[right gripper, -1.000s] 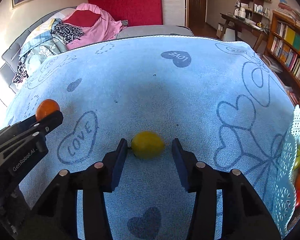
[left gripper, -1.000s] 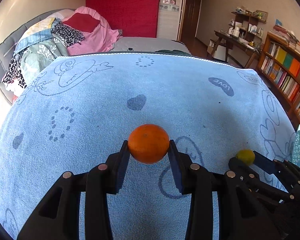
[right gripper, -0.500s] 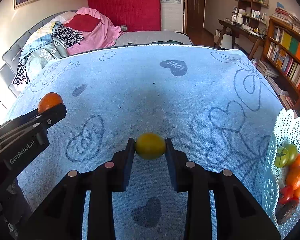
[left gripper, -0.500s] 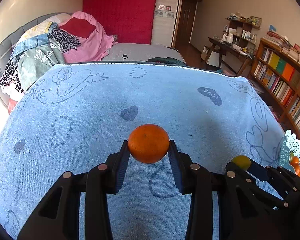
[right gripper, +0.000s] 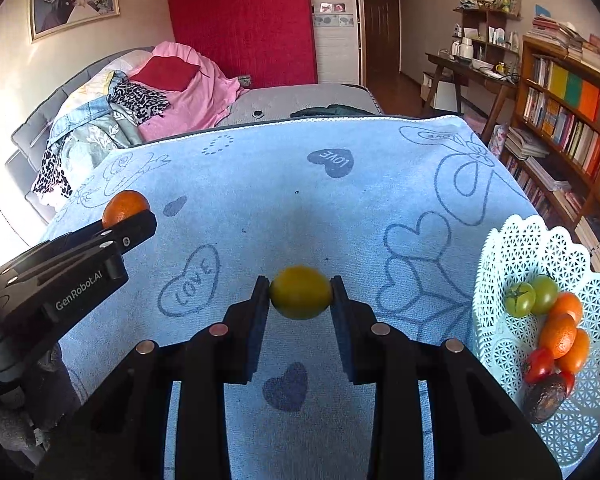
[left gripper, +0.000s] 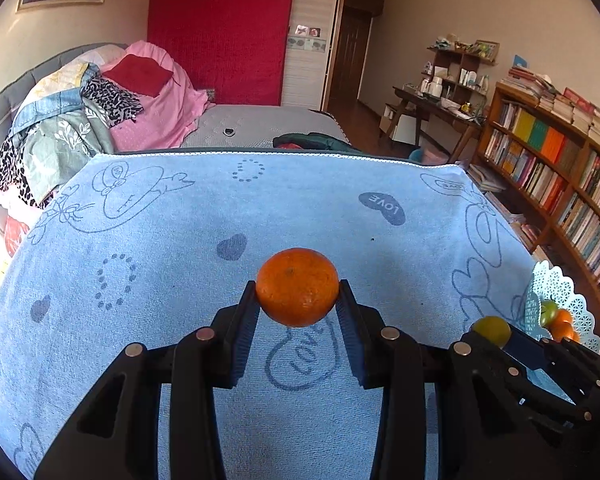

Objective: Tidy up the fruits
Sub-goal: 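Carry the orange and green tomato over the white basket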

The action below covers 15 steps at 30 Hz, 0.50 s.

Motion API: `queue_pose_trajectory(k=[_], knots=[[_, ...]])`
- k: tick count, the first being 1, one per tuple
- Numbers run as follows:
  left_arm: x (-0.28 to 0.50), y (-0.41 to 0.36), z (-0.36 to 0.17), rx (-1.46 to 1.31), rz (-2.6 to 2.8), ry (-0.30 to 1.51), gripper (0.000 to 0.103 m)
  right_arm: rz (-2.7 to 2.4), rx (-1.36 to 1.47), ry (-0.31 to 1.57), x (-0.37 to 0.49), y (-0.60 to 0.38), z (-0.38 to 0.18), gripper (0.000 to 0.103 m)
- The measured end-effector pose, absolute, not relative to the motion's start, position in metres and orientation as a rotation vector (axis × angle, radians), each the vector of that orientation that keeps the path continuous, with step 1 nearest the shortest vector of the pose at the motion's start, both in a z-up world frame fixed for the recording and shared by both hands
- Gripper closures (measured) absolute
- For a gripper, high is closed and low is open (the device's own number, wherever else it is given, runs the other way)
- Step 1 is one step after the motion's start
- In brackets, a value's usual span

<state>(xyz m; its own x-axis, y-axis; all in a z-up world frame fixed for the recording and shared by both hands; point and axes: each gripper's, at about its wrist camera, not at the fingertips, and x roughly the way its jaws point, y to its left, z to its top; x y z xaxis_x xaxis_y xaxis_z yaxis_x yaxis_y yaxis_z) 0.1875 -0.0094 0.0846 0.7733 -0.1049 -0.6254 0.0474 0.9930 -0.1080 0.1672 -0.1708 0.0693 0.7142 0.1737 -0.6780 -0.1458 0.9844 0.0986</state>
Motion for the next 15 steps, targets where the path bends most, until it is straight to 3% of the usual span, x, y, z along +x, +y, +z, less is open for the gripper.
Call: queue_pose_trajectory(k=[15], knots=[[0.150,-0.047,0.116,-0.022,-0.193,0.579,0.063,0.115,0.113,0.666,0.120,-0.214,0.103,0.071]])
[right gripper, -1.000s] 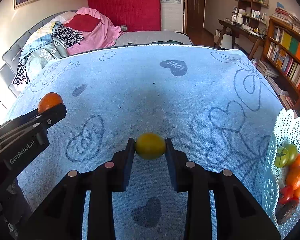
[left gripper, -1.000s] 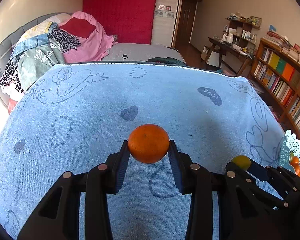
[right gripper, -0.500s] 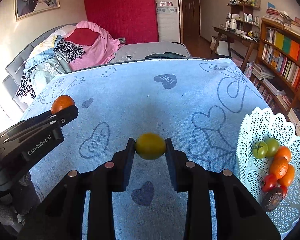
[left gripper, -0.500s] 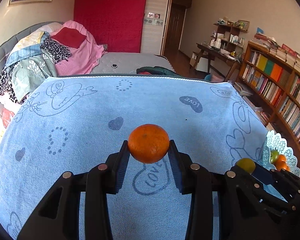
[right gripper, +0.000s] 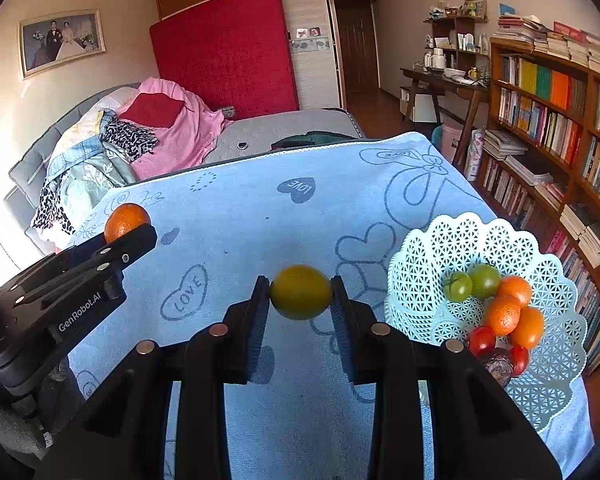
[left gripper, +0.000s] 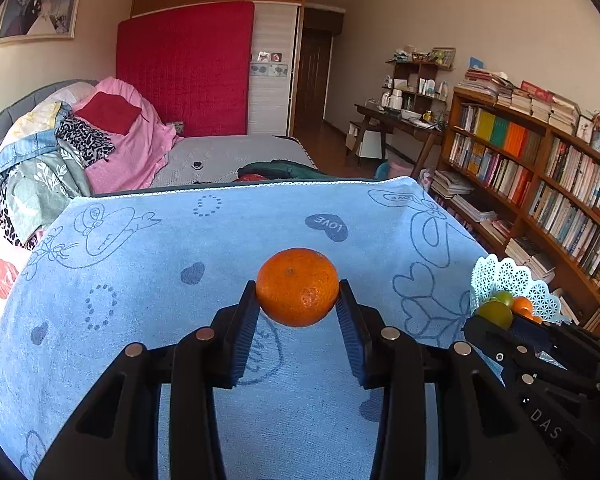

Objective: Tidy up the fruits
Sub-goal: 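Carry the orange and green tomato over the white basket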

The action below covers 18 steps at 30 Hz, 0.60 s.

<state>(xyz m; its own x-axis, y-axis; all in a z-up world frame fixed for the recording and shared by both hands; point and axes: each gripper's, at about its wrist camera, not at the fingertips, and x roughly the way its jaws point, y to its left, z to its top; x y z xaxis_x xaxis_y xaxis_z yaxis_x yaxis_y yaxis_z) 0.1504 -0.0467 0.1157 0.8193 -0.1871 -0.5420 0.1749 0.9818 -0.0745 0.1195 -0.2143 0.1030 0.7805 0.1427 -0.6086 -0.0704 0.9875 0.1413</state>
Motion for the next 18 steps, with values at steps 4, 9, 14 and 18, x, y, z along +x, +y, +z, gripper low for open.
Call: queue_pose_trajectory(k=[4,9,14,18], knots=[[0.143,-0.058,0.118,-0.001,-0.216,0.568,0.063,0.100,0.111,0.660,0.111,-0.223,0.107,0.071],[0.135,-0.071,0.116,0.026,-0.243,0.561,0.063,0.077,0.129,0.644,0.102,-0.235,0.112,0.071],[0.132,-0.081,0.112,0.054,-0.264,0.559,0.063,0.049,0.159,0.628,0.090,-0.253,0.113,0.071],[0.129,-0.086,0.111,0.070,-0.271,0.554,0.063,0.027,0.189,0.622,0.081,-0.270,0.110,0.071]])
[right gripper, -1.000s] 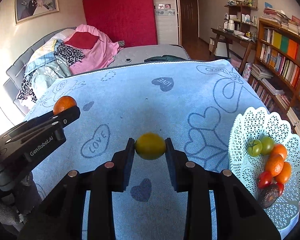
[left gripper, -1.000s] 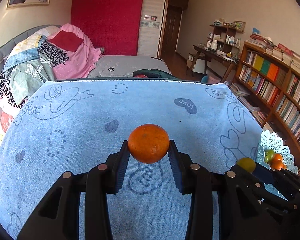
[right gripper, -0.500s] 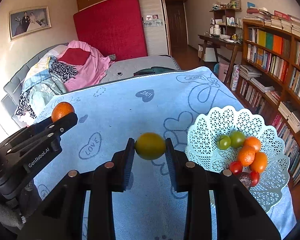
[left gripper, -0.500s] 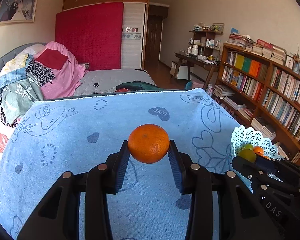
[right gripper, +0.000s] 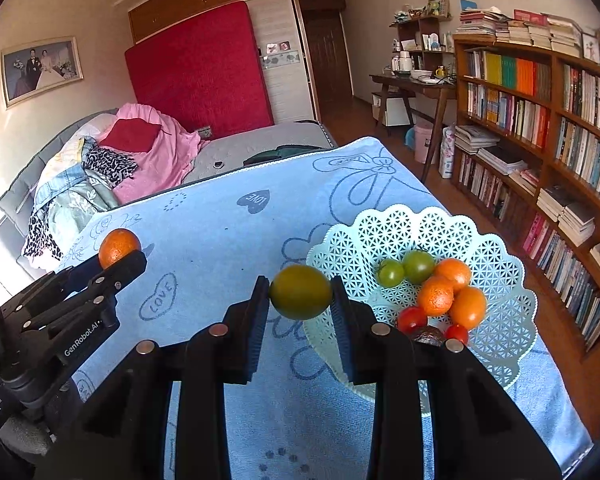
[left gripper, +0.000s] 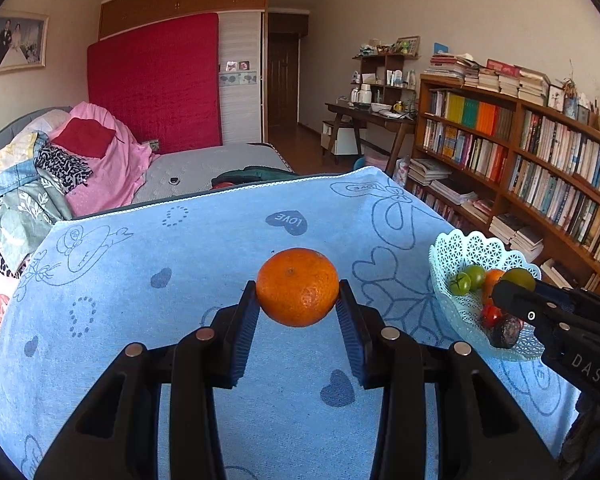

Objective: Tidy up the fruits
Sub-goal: 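Carry the orange and green tomato over the white basket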

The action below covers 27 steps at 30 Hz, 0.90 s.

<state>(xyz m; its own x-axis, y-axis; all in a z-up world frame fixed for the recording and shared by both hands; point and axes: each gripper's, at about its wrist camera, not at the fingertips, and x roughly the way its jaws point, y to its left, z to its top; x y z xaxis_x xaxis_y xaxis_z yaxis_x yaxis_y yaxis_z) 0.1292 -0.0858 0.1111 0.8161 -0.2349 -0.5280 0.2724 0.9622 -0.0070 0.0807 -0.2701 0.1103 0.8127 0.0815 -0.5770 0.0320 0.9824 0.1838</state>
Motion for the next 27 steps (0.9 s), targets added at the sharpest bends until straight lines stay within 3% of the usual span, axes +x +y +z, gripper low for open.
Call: queue_pose_trajectory(k=[27], knots=[[0.108,-0.175,0.109,0.136,-0.461,0.603,0.063,-0.070,0.333,0.592,0.037,-0.374,0.085,0.071]])
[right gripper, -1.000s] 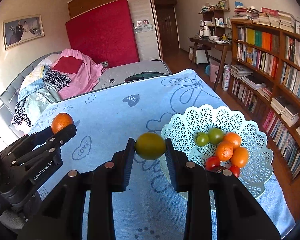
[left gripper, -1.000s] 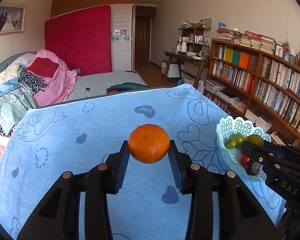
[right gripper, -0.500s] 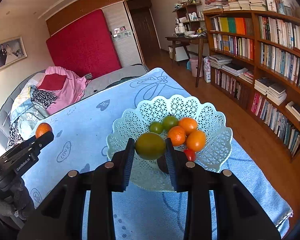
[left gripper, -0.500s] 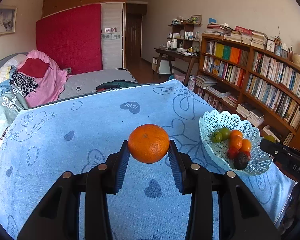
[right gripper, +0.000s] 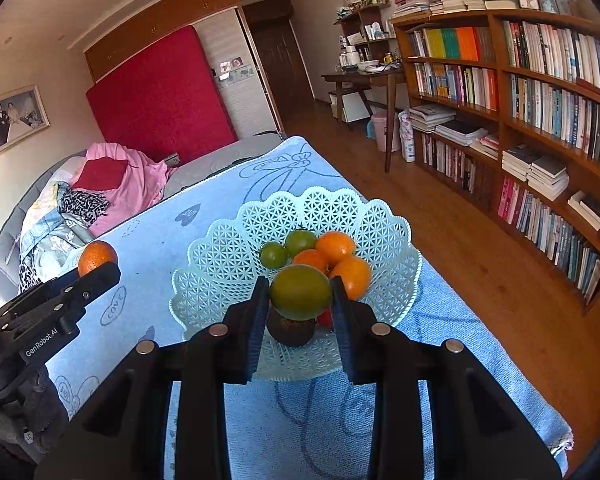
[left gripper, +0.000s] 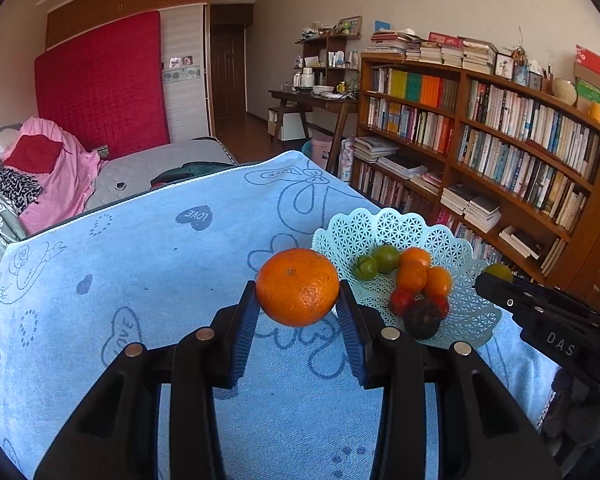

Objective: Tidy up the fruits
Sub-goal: 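Carry the orange and green tomato over the white basket, then open both tools to drop the orange and green tomato into the basket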

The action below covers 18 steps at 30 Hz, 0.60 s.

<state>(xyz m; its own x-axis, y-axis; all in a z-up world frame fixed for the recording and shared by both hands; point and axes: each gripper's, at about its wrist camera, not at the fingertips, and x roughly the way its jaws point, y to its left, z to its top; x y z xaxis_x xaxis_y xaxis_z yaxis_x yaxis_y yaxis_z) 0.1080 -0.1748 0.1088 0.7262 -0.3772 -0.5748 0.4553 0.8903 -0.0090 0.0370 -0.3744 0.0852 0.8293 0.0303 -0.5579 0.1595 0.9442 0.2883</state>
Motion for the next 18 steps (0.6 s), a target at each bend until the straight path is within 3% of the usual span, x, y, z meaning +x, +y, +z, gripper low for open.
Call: queue_pose_trajectory(k=[15,16,18], knots=[[0.109,-0.221,0.096,0.176,-0.542,0.650,0.062,-0.064,0.376,0.587,0.034,-0.387,0.076,0.071],[0.110,-0.222,0.095,0.172,-0.542,0.656,0.060,-0.063,0.377,0.587,0.034,-0.386,0.076,0.071],[0.109,-0.222,0.095,0.157,-0.537,0.645,0.038,-0.066,0.382,0.585,0.033,-0.387,0.076,0.068]])
